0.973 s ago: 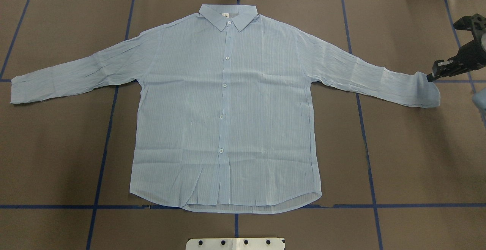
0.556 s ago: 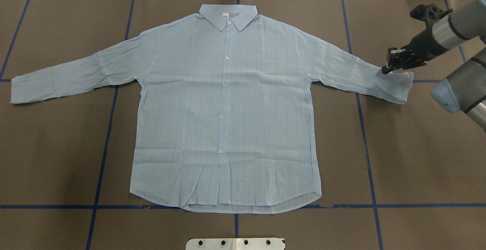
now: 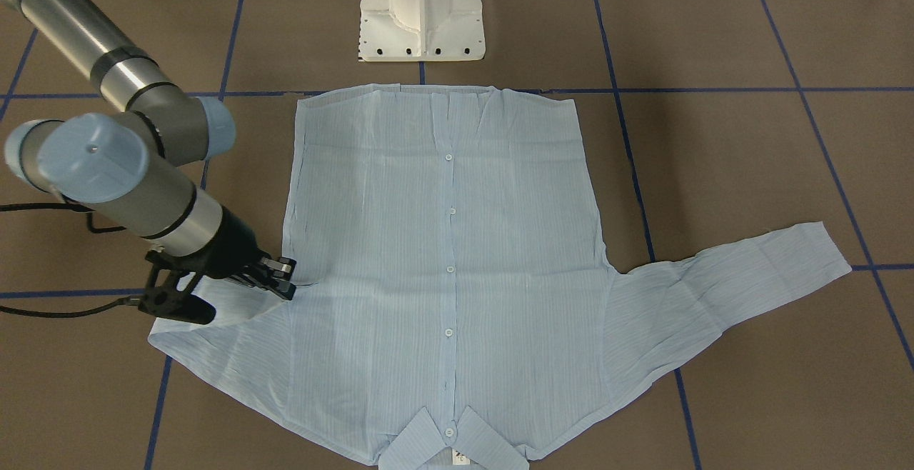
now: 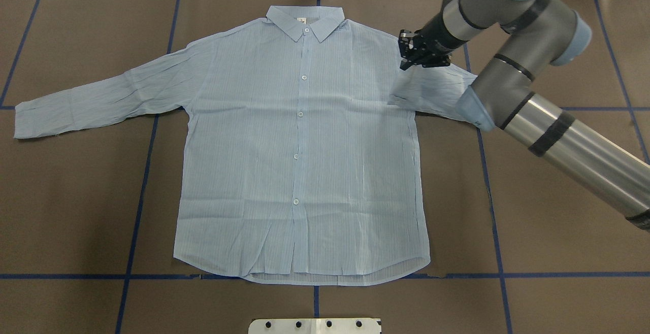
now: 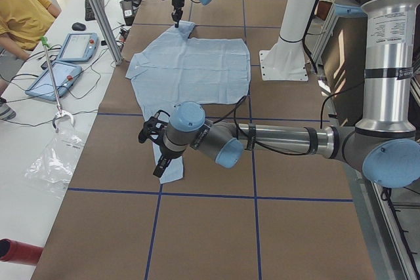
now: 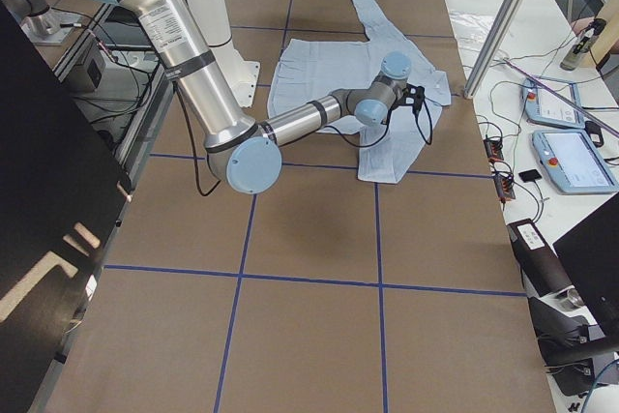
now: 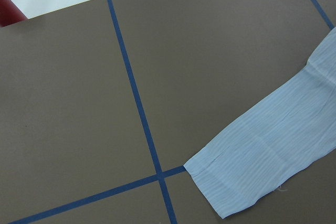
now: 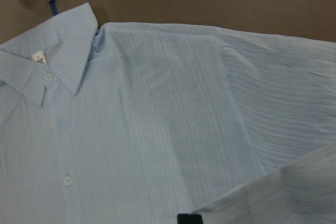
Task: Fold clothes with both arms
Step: 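Carry the grasped sleeve across the shirt body toward the collar with the right gripper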
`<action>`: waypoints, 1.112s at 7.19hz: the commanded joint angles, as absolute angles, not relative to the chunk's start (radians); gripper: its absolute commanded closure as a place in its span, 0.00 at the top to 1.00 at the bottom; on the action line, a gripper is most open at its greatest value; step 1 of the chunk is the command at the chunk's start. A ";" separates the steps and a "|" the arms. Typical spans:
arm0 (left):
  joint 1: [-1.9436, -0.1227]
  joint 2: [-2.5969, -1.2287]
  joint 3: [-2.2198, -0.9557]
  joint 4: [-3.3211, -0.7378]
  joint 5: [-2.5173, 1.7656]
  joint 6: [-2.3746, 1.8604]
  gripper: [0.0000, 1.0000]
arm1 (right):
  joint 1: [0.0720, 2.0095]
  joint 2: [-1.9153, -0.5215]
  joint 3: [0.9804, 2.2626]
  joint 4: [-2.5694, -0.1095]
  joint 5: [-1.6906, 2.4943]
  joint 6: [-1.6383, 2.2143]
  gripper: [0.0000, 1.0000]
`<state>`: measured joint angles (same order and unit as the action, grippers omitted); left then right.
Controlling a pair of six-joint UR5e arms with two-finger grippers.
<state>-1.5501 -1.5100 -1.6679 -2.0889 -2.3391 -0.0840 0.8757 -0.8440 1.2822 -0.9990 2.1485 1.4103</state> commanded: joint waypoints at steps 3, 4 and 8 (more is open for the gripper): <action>-1.551 -1.508 -1.670 -2.091 -2.358 -0.083 1.00 | 0.698 -0.446 0.990 -0.994 1.860 1.529 0.00; -1.551 -1.506 -1.671 -2.091 -2.362 -0.083 1.00 | 0.668 -0.425 0.982 -0.991 1.826 1.540 0.00; -1.551 -1.485 -1.689 -2.092 -2.362 -0.083 1.00 | 0.615 -0.350 0.865 -0.916 1.757 1.542 0.00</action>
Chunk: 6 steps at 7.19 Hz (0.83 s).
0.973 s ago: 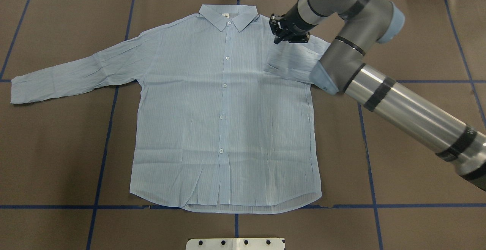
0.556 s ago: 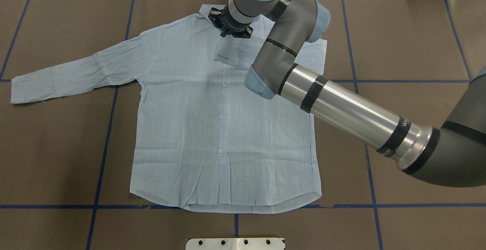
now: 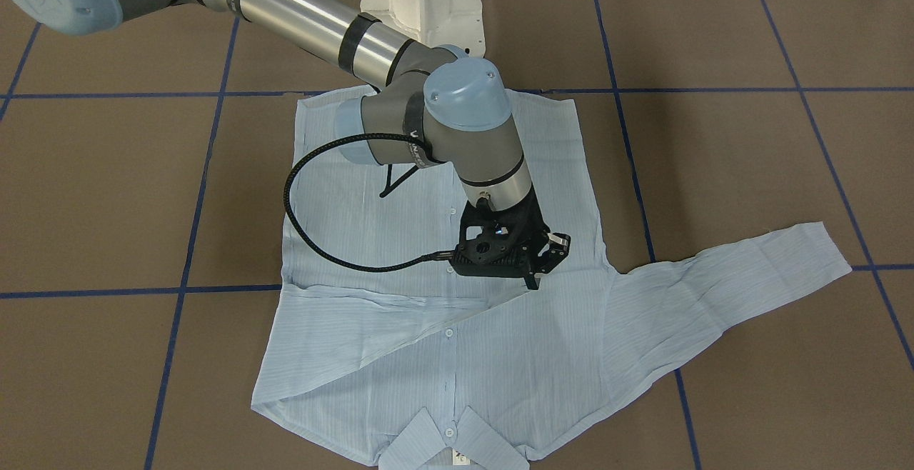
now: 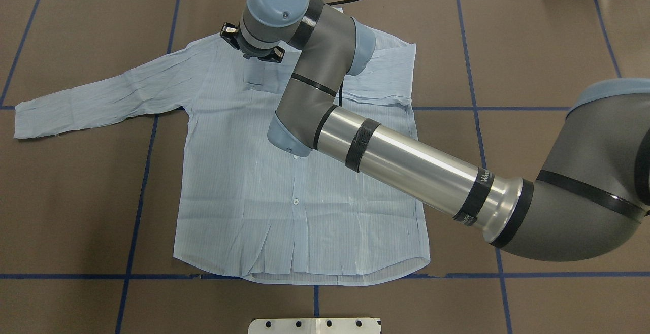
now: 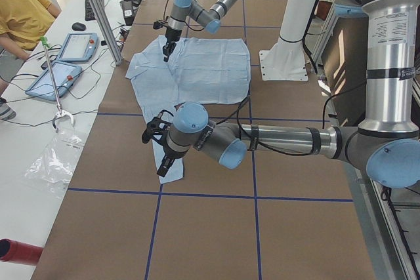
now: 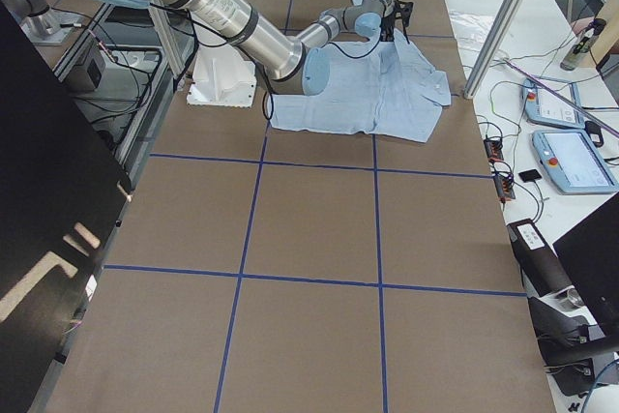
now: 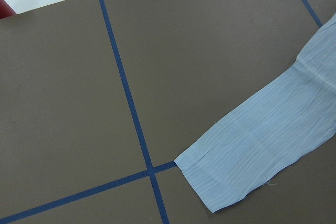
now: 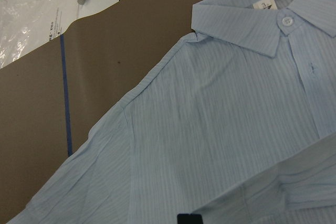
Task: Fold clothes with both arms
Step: 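Carry the grasped sleeve across the shirt body toward the collar with the right gripper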
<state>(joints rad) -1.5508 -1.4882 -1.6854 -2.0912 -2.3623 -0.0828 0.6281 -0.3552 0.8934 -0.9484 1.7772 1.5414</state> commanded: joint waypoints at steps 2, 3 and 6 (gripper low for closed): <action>-1.551 -1.485 -1.687 -2.092 -2.362 -0.083 1.00 | 0.614 -0.350 0.865 -0.916 1.752 1.542 0.43; -1.549 -1.485 -1.687 -2.092 -2.362 -0.081 1.00 | 0.612 -0.345 0.864 -0.917 1.721 1.542 0.98; -1.548 -1.485 -1.648 -2.091 -2.414 -0.087 1.00 | 0.601 -0.308 0.856 -0.937 1.663 1.569 0.99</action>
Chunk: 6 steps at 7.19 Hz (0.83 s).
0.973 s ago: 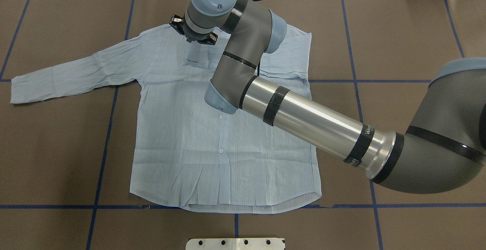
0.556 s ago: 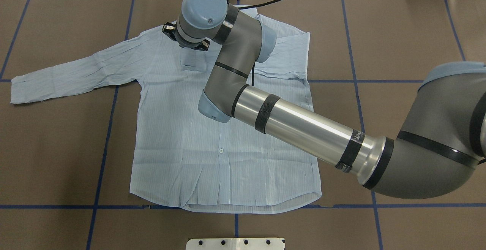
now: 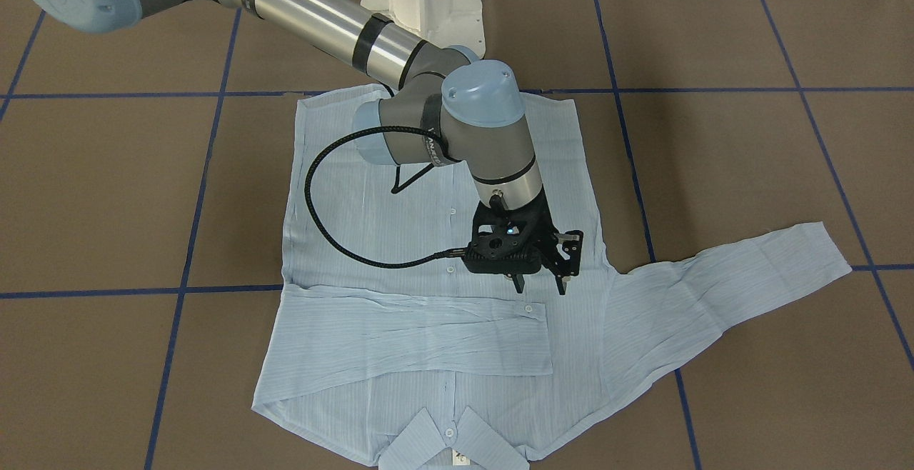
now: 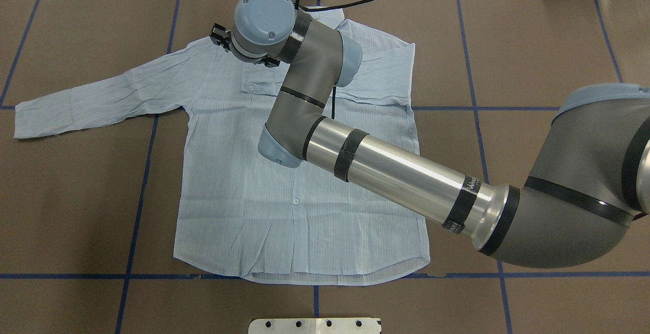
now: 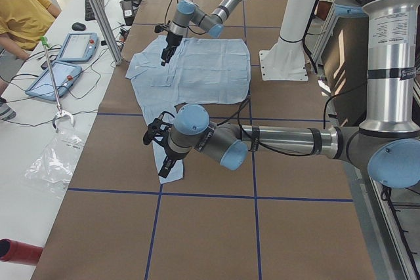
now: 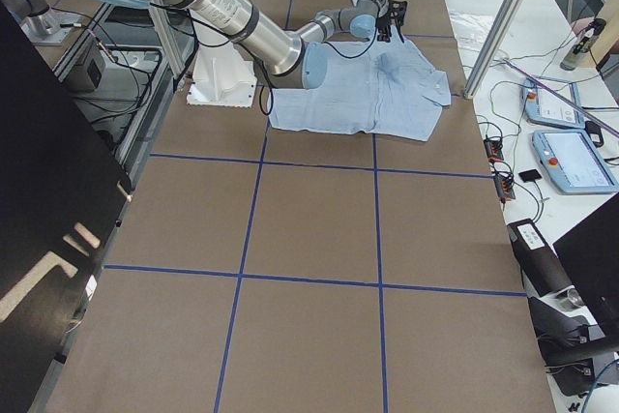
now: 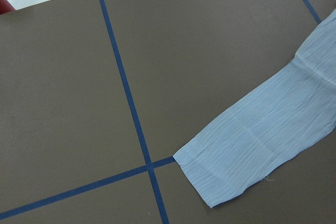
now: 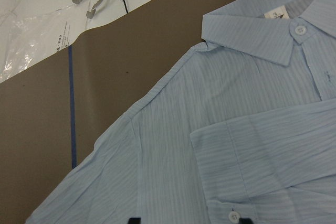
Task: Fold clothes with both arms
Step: 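Carry the grasped sleeve across the shirt body toward the collar with the right gripper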
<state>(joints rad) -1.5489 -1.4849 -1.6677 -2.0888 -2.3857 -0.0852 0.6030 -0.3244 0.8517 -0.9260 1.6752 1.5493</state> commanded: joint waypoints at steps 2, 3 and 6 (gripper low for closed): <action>-1.539 -1.538 -1.519 -2.141 -2.402 -0.086 1.00 | 0.604 -0.425 1.103 -1.139 1.666 1.595 0.99; -1.536 -1.548 -1.418 -2.249 -2.401 -0.089 1.00 | 0.607 -0.557 1.291 -1.172 1.670 1.588 0.99; -1.459 -1.672 -1.169 -2.393 -2.410 -0.370 1.00 | 0.633 -0.767 1.504 -1.204 1.670 1.577 0.98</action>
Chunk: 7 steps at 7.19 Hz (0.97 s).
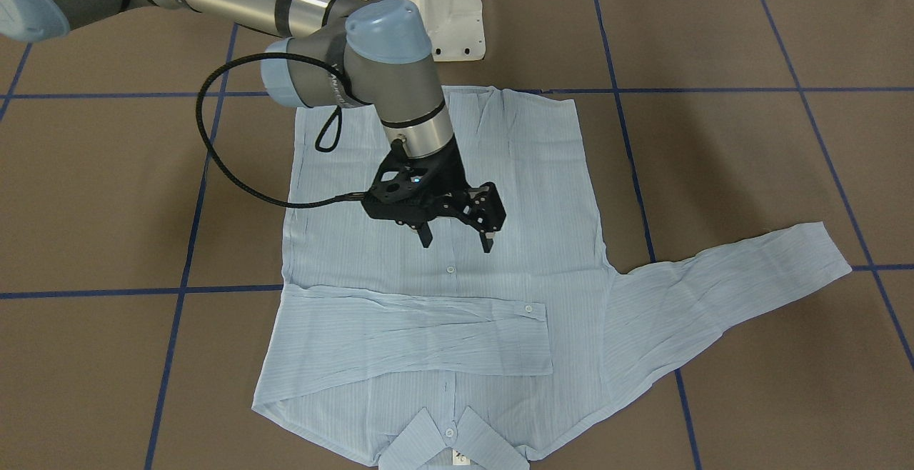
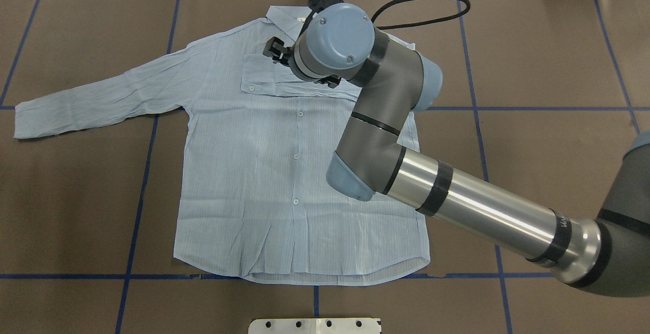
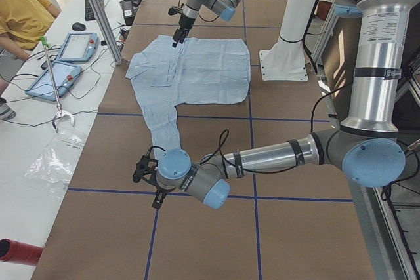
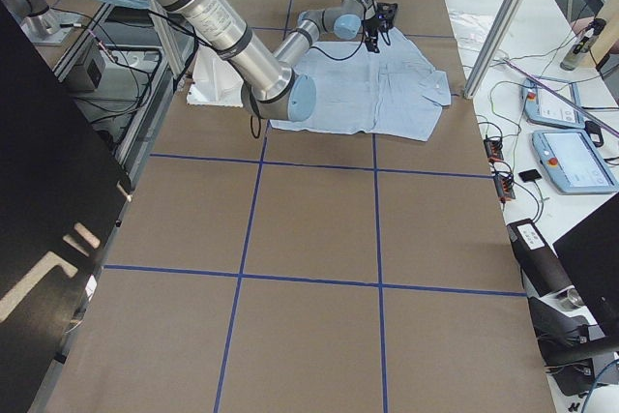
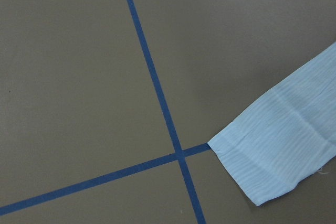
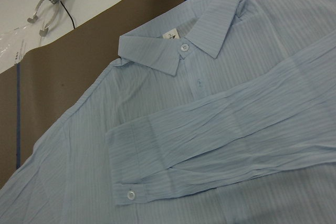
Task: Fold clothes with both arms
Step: 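Carry the grasped sleeve across the shirt body toward the collar with the right gripper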
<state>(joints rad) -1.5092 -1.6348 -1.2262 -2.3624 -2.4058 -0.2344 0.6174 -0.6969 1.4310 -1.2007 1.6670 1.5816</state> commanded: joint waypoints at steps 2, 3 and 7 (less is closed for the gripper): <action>-1.352 -1.690 -1.172 -2.446 -2.402 -0.606 1.00 | 0.641 -0.854 1.592 -1.201 1.672 1.568 0.98; -1.286 -1.690 -1.173 -2.495 -2.402 -0.756 1.00 | 0.641 -0.854 1.594 -1.200 1.671 1.568 0.98; -1.206 -1.660 -1.170 -2.620 -2.362 -0.920 0.91 | 0.640 -0.865 1.595 -1.198 1.666 1.569 0.98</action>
<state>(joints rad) -1.2180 -1.6635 -1.1697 -2.6119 -2.3732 -0.9074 0.6410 -0.8636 1.5952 -1.1983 1.6661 1.5691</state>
